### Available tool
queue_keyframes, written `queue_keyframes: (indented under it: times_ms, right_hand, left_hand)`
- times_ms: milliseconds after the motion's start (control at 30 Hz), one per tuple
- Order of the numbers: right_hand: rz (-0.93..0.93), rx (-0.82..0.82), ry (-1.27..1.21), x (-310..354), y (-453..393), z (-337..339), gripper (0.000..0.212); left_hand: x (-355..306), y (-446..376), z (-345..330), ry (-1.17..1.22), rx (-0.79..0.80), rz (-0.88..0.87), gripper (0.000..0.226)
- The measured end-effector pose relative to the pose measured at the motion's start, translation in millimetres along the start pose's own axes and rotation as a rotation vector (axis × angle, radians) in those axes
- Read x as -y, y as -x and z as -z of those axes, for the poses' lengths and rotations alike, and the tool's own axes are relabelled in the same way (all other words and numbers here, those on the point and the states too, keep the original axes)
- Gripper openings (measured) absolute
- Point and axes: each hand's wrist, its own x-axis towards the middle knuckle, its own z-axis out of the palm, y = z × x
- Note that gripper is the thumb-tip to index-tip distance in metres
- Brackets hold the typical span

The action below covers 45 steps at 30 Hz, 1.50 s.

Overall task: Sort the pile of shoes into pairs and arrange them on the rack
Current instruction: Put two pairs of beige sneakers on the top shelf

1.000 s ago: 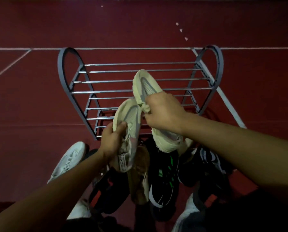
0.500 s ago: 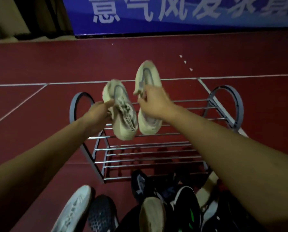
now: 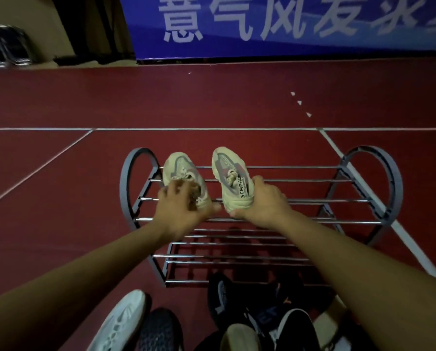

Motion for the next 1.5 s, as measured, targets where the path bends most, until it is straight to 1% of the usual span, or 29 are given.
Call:
queue_keyframes:
  times_ms: [33,67,133,167,200,267,300,367,400,500,567,600,667,733,800,933,1000,1033,1067,1133,1167,1233,1267,1300,1400,1467,1500]
  right_hand:
    - [-0.014,-0.034,-0.041,4.0,-2.2,-3.2,0.088]
    - [-0.022,-0.051,-0.078,9.6,-3.2,-6.4,0.089]
    - [0.007,-0.047,-0.121,22.6,-3.5,-13.7,0.100]
    - [0.027,-0.026,-0.116,29.3,-3.5,-17.9,0.102]
    - [0.033,0.001,-0.099,34.9,-3.6,-22.1,0.100]
    - [0.013,0.061,-0.065,42.1,-4.8,-28.5,0.093]
    - [-0.004,0.088,-0.053,44.0,-4.8,-29.8,0.093]
    - [-0.013,0.095,-0.026,43.9,-3.6,-29.7,0.094]
    - [-0.007,0.074,-0.029,45.0,-2.4,-28.4,0.091]
    - [0.057,0.002,-0.121,62.5,2.9,-22.8,0.070]
    - [0.115,-0.001,-0.113,78.3,6.4,-23.9,0.066]
    - [0.131,0.007,-0.094,83.8,8.4,-25.9,0.065]
    - [0.133,0.036,-0.064,85.9,9.7,-32.3,0.064]
    - [0.139,0.062,0.003,81.4,11.7,-36.0,0.063]
    - [0.155,0.064,0.059,76.9,13.7,-36.7,0.061]
    - [0.230,0.120,0.079,73.9,20.1,-34.3,0.061]
    - [0.249,0.170,0.082,71.7,21.9,-30.0,0.063]
    - [0.252,0.195,0.087,70.2,21.8,-27.4,0.066]
    - [0.252,0.223,0.093,68.6,21.9,-24.4,0.071]
    - [0.252,0.281,0.103,64.3,22.0,-17.4,0.085]
    - [0.250,0.304,0.114,62.1,22.6,-14.9,0.095]
    - [0.239,0.313,0.159,59.0,27.3,-12.4,0.108]
    - [0.237,0.293,0.182,58.2,31.3,-11.7,0.109]
    - [0.241,0.260,0.206,58.1,36.6,-11.6,0.107]
    - [0.276,0.100,0.295,57.6,57.5,-11.3,0.092]
    - [0.293,0.021,0.312,49.1,74.5,-11.0,0.066]
    - [0.294,0.039,0.325,41.0,84.0,-11.6,0.051]
  left_hand:
    - [3.5,6.5,-4.0,-0.107,0.066,-0.035,0.091]
    - [7.0,11.7,-5.6,-0.121,0.086,-0.067,0.086]
    - [10.6,19.2,-3.5,-0.045,0.015,-0.118,0.069]
    - [11.5,20.4,-1.3,-0.031,-0.035,-0.129,0.061]
    - [11.4,21.5,2.0,-0.028,-0.087,-0.135,0.056]
    - [12.8,20.5,10.0,0.000,-0.166,-0.090,0.051]
    - [13.2,20.7,13.8,0.017,-0.191,-0.059,0.050]
    - [13.5,22.9,17.3,0.022,-0.198,-0.006,0.045]
    - [14.3,24.5,16.4,0.008,-0.187,0.008,0.042]
    - [16.5,28.7,10.7,-0.075,-0.188,-0.001,0.034]
    - [19.5,24.5,14.1,-0.103,-0.202,0.023,0.026]
    - [20.5,20.9,18.5,-0.111,-0.198,0.055,0.027]
    - [22.5,12.6,27.2,-0.131,-0.189,0.092,0.037]
    - [24.5,6.7,29.8,-0.134,-0.232,0.070,0.048]
    - [25.0,3.9,30.4,-0.186,-0.249,0.044,0.046]
    - [20.2,2.4,43.1,-0.278,-0.134,0.039,0.040]
    - [17.9,1.0,50.6,-0.342,-0.040,0.056,0.033]
    - [15.3,1.2,53.6,-0.385,0.016,0.074,0.035]
    - [13.3,1.6,55.6,-0.417,0.060,0.091,0.042]
    - [7.8,3.0,56.0,-0.478,0.078,0.105,0.055]
    - [5.1,3.6,54.3,-0.539,0.044,0.086,0.062]
    - [-2.8,5.8,46.9,-0.670,-0.094,-0.006,0.072]
    - [-8.9,7.8,41.0,-0.690,-0.155,-0.079,0.072]
    - [-14.8,11.6,34.0,-0.679,-0.184,-0.162,0.071]
    - [-27.9,23.7,2.7,-0.583,-0.123,-0.355,0.060]
    - [-29.3,36.7,-22.9,-0.460,-0.063,-0.416,0.055]
    - [-26.1,45.7,-38.7,-0.383,-0.039,-0.429,0.052]
